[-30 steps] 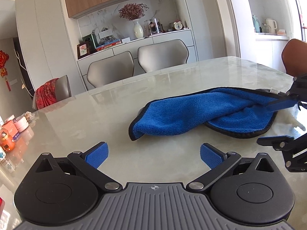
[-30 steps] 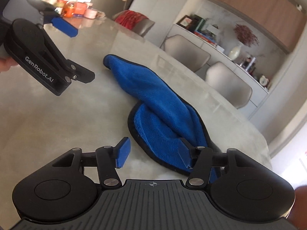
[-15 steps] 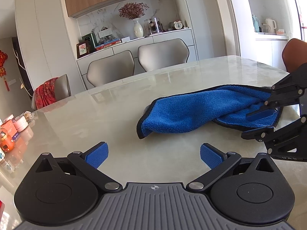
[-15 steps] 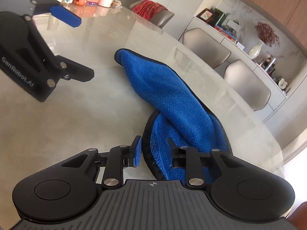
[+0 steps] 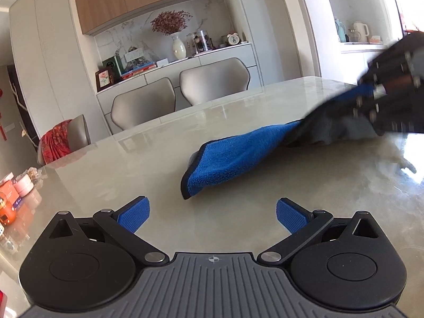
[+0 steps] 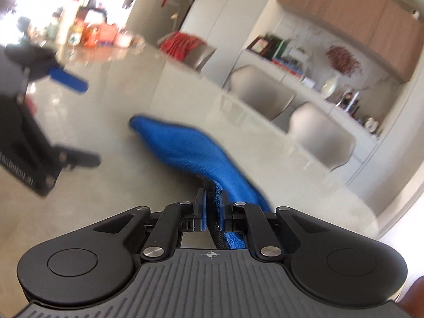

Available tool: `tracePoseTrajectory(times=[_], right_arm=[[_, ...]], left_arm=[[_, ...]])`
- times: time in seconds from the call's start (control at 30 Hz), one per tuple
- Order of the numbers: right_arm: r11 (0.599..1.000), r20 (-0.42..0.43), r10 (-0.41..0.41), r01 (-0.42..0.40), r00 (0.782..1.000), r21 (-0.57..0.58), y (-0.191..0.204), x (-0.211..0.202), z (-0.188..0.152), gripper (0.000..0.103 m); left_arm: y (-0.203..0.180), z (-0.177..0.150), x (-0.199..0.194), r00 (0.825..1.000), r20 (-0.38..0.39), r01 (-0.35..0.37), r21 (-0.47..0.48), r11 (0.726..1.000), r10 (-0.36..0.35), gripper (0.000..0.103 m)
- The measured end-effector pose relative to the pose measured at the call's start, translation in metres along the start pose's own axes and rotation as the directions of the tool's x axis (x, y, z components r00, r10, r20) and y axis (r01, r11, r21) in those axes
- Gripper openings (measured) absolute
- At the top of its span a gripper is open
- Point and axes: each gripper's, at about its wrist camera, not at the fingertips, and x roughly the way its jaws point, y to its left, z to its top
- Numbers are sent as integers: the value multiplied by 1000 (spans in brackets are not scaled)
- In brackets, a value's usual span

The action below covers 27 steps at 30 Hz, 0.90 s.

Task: Fold towel
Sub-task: 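Grasp the blue towel's edge with the right gripper and lift it, then grasp the hanging towel edge with the left gripper while the right gripper holds it up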

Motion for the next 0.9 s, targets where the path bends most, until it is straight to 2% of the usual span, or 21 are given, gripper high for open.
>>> tracePoseTrajectory(times=[0.13, 0.3, 0.47, 0.57, 0.63, 0.77, 0.83, 0.9], right_arm=[[999, 75, -24, 20, 997, 48, -25, -22, 14, 8], [996, 174, -71, 61, 982, 62, -46, -53, 29, 8], [995, 220, -85, 70, 972, 75, -61, -71, 33, 8], [995, 244, -84, 68, 966, 72, -63, -82, 29, 8], [996, 261, -66, 48, 963, 75, -65, -93, 27, 8], [995, 289, -64, 40, 955, 90, -72, -111, 18, 8], [994, 285, -72, 46, 956, 98, -75, -114, 15, 8], [992, 281, -81, 52, 956, 112, -80, -117, 10, 8]], left_arm=[[-14, 5, -1, 999, 18, 25, 45, 999, -26, 103], [-33, 10, -4, 997, 48, 63, 97, 993, -68, 103], [-53, 16, -9, 987, 103, 102, 161, 982, -120, 103], [-63, 21, -9, 977, 141, 127, 200, 972, -157, 103], [-65, 28, -9, 963, 172, 172, 212, 962, -210, 97], [-64, 41, -1, 940, 179, 255, 200, 946, -291, 93], [-64, 44, 4, 931, 187, 279, 193, 941, -314, 92], [-65, 45, 8, 920, 210, 293, 195, 936, -331, 86]])
